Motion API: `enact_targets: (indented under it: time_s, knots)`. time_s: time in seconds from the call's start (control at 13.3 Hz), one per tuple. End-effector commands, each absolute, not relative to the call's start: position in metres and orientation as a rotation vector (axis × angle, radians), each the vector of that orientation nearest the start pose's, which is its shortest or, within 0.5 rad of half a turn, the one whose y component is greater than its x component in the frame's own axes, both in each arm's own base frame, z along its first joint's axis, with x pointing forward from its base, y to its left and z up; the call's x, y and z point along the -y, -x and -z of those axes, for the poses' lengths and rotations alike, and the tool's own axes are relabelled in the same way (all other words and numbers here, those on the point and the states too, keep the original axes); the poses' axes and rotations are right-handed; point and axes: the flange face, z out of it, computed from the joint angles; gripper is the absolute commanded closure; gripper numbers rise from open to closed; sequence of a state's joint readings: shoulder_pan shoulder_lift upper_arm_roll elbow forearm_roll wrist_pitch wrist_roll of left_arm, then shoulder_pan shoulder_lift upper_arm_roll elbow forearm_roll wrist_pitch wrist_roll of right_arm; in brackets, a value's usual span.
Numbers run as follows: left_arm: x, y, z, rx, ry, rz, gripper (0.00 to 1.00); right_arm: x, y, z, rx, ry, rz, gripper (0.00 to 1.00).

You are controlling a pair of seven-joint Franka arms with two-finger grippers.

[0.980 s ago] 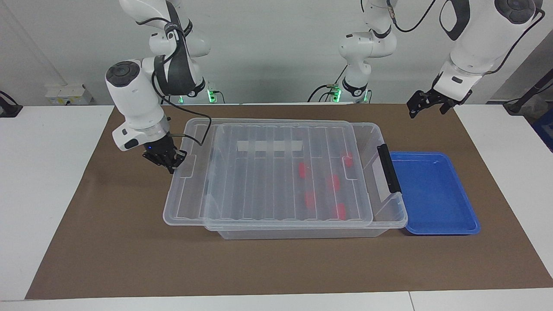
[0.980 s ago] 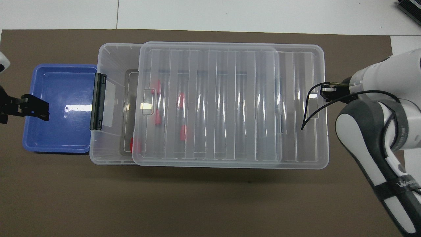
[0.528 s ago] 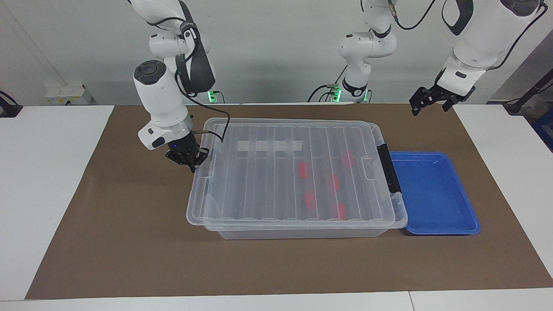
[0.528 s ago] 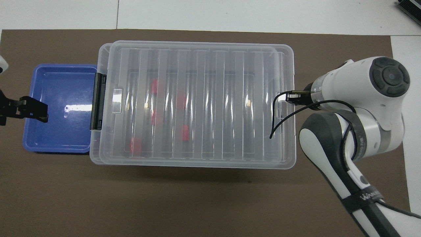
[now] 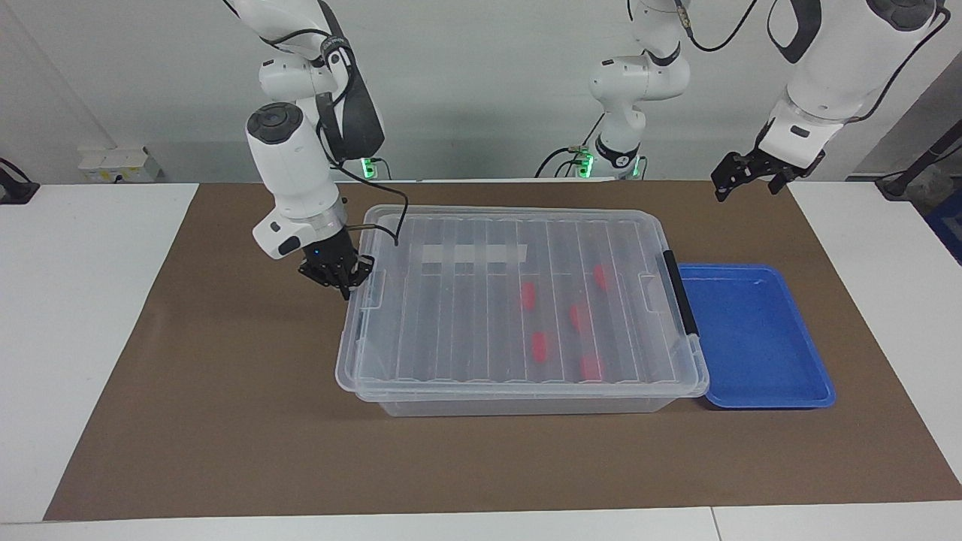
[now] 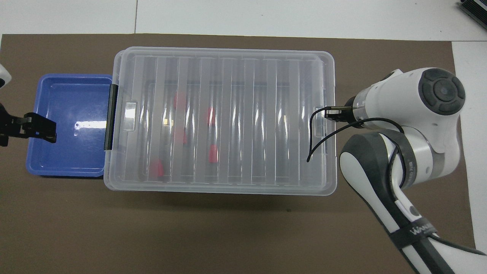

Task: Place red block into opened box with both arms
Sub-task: 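Release the lid and lift the right gripper away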

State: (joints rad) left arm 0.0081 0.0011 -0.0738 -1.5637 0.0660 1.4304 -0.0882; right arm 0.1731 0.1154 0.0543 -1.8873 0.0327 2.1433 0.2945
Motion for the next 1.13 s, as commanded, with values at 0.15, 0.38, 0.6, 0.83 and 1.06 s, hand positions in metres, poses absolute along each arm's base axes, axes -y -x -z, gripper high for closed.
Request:
enact_targets:
  time_s: [0.15, 0.38, 0.6, 0.83, 1.06]
  knots:
    - [0.024, -0.530, -0.618, 0.028, 3.050, -0.165, 0.00, -0.147, -0.587, -0.456, -0.125, 3.039, 0.223, 1.00]
    - [0.024, -0.530, -0.619, 0.033, 3.051, -0.160, 0.00, -0.140, -0.587, -0.467, -0.159, 3.035, 0.230, 1.00]
    - [0.024, -0.530, -0.618, 0.040, 3.051, -0.172, 0.00, -0.096, -0.583, -0.489, -0.269, 3.041, 0.211, 0.06]
    - [0.023, -0.530, -0.618, 0.045, 3.049, -0.171, 0.00, -0.052, -0.577, -0.511, -0.375, 3.037, 0.210, 0.02]
    - [0.023, -0.530, -0.618, 0.045, 3.051, -0.172, 0.00, -0.025, -0.576, -0.548, -0.432, 3.057, 0.185, 0.01]
